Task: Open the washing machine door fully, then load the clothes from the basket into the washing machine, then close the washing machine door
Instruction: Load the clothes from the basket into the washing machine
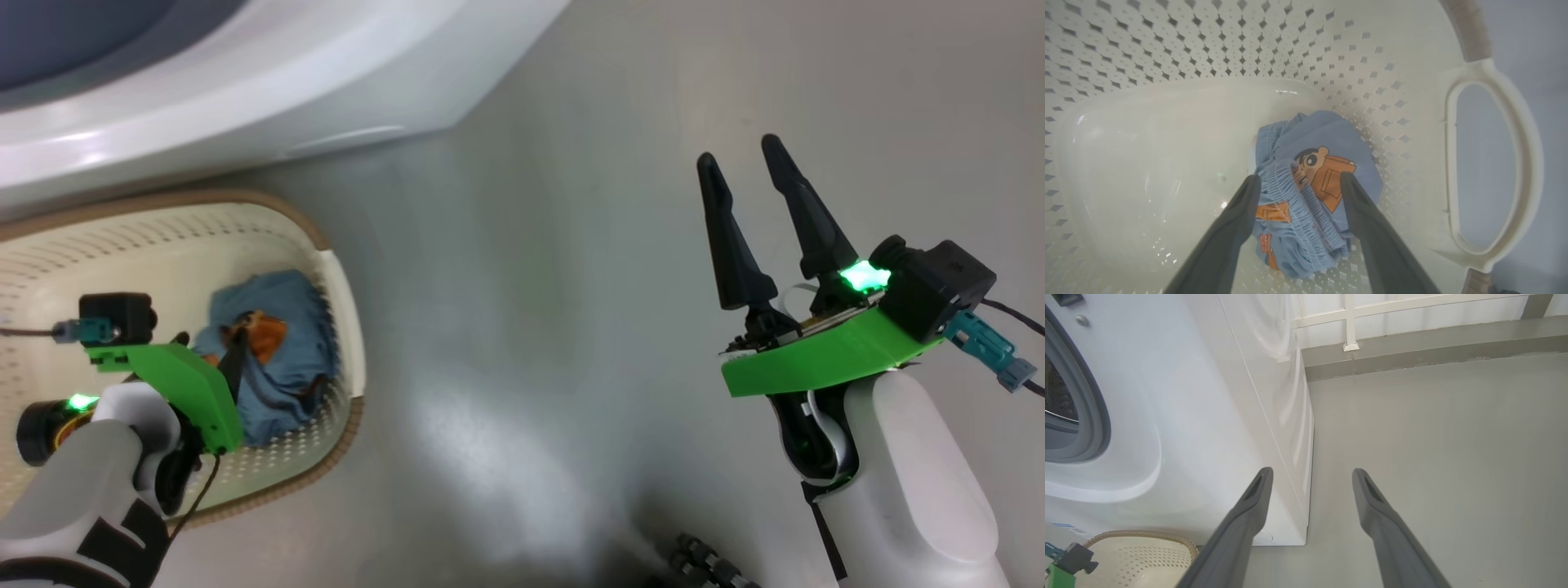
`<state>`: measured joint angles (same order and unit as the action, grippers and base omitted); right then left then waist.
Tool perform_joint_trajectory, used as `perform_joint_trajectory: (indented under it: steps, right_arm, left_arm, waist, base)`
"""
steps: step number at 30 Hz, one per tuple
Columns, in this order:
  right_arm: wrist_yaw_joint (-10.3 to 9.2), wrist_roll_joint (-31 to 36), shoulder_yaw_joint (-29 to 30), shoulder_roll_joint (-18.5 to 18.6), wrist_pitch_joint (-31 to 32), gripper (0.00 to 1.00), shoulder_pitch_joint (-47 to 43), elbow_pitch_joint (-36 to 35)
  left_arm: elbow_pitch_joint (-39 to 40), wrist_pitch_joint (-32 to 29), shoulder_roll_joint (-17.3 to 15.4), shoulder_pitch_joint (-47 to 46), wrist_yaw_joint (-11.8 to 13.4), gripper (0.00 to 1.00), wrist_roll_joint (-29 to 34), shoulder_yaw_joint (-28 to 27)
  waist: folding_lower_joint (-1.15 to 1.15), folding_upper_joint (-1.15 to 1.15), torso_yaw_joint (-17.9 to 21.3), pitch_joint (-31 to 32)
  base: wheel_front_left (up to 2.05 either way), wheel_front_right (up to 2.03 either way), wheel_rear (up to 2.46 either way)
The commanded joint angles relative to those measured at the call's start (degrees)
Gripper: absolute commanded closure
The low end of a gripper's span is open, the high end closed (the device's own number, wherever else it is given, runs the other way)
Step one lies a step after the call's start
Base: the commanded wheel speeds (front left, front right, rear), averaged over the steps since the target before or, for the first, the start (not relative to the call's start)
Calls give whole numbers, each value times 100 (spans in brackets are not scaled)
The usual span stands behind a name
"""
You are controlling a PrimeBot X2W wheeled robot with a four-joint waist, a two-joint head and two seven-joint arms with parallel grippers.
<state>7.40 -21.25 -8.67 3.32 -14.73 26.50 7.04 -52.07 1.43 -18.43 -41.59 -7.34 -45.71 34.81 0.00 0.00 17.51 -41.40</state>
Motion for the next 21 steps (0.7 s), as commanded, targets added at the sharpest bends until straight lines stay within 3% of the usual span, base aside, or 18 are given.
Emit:
perform_joint_trajectory:
  steps: [1,12,17,21]
  right_arm:
    - [9,-14,-146,-39,-27,0,-21,-146]
    - [9,-341,-278,-44,-27,0,59,-259]
    - [9,-388,-328,-44,-27,0,88,-267]
    - [9,-401,-343,-44,-27,0,93,-274]
  left_arm:
    - [-81,-171,-218,-110,-14,0,-147,42]
    - [-178,-596,-528,-499,-14,0,-666,1052]
    - [-517,-859,-616,-689,-14,0,-560,1422]
    - [-912,-658,-550,-925,-10,0,-450,1540]
  waist:
    - [0,0,300,-353]
    - [0,0,595,-721]
    - [0,0,652,-781]
    - [0,0,689,-814]
  base:
    - [0,0,0]
    - [0,0,0]
    - [0,0,0]
    - [0,0,0]
